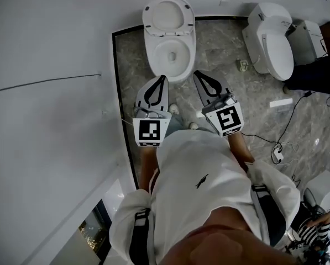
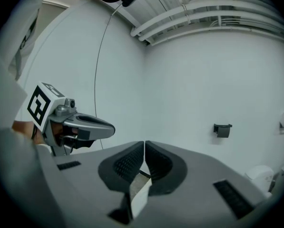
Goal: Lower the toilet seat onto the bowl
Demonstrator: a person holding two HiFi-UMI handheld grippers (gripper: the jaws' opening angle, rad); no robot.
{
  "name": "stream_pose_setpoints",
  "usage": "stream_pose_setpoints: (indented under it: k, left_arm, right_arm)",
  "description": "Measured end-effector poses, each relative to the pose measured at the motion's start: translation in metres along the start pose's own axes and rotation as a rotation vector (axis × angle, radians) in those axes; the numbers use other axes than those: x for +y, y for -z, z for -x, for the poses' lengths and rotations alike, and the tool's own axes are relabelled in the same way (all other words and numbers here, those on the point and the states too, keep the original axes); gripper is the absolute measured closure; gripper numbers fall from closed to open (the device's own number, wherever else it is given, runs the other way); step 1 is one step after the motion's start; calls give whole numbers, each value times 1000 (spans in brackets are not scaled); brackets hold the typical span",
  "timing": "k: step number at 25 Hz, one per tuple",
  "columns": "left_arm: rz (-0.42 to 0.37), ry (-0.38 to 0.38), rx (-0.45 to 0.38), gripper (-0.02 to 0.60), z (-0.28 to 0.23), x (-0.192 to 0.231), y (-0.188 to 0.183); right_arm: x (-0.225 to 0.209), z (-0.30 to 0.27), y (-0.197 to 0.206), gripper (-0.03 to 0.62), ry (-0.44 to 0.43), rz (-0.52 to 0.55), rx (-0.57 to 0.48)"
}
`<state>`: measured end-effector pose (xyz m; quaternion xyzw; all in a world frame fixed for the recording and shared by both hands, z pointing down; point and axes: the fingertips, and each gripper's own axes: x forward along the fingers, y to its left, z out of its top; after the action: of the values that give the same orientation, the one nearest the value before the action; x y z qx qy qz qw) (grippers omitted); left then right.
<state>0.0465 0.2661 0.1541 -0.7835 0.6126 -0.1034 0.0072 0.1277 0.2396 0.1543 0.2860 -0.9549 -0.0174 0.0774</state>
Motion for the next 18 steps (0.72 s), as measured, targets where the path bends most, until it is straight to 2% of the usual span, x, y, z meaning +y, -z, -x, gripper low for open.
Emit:
stream_pose_setpoints:
  k: [12,18]
  left_arm:
    - [-6,80,-12,554,-43,67,7]
    - [0,110,-12,554,-54,85,7]
  right_arm:
    - [-13,-72,-3,563,84,-19,14]
    - [-17,-92,-7,563,118,-24,23]
